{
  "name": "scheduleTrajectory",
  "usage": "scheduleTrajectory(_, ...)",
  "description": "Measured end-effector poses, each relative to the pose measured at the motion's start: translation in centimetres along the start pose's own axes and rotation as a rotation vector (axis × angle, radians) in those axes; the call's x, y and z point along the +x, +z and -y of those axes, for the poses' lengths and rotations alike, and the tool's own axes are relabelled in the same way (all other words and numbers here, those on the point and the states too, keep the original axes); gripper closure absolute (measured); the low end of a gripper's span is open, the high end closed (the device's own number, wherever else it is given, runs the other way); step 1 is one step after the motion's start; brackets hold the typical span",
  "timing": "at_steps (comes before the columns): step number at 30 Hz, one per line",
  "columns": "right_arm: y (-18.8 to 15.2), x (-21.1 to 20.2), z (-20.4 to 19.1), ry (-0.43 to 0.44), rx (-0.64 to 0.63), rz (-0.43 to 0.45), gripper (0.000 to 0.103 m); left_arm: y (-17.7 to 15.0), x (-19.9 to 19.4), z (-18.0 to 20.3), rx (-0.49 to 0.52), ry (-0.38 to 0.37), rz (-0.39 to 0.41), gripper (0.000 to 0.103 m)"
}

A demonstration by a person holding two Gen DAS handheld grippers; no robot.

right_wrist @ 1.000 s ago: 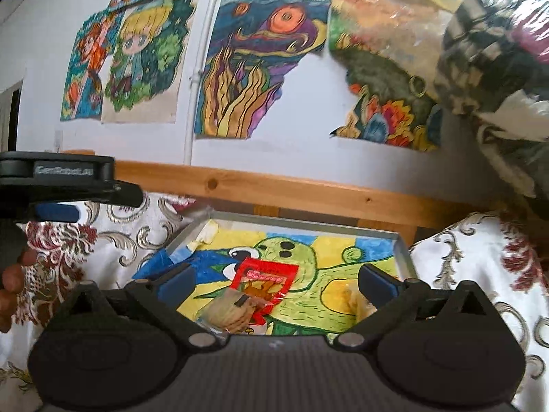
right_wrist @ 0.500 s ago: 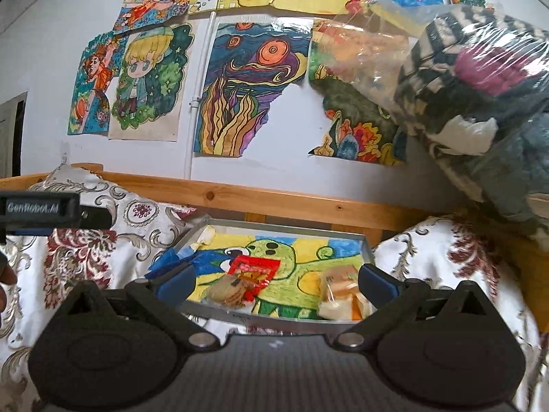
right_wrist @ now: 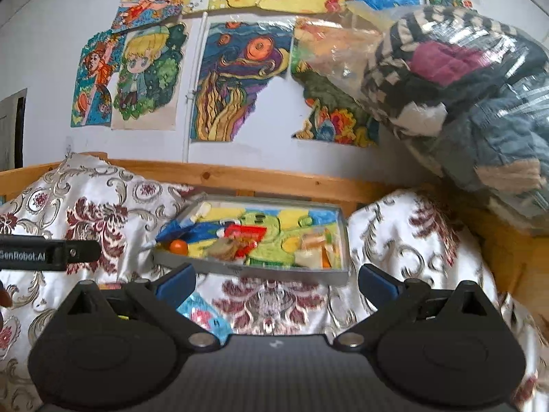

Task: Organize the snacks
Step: 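Withdraw both tools from the tray back over the remaining snacks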

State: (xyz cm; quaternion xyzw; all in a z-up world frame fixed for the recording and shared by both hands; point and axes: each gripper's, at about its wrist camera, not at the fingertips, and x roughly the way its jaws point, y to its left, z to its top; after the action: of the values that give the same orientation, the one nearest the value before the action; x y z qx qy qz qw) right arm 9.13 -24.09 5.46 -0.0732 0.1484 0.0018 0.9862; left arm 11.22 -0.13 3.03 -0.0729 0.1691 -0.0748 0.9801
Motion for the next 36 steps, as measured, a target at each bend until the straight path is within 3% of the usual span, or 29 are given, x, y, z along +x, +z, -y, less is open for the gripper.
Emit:
scheduleTrajectory(9, -1.8, -0.8, 0.1, -0.011, -0.008, -0.147, 0.0, -2.2, -0.8, 1.1, 0.051, -0.052, -0.102, 0.001)
scheduleTrajectory(25, -2.9, 1.7, 0.1, -0.022, -0.019, -0.337, 0.0, -4.0, 1.2, 1.9, 0.106, -0.084, -0.262, 0.001)
scheduleTrajectory(36, -2.9, 5.0, 1.9, 0.02, 0.014, -0.459, 0.0, -4.7, 5.0, 2.5, 0.135, -0.195, -0.424, 0.001)
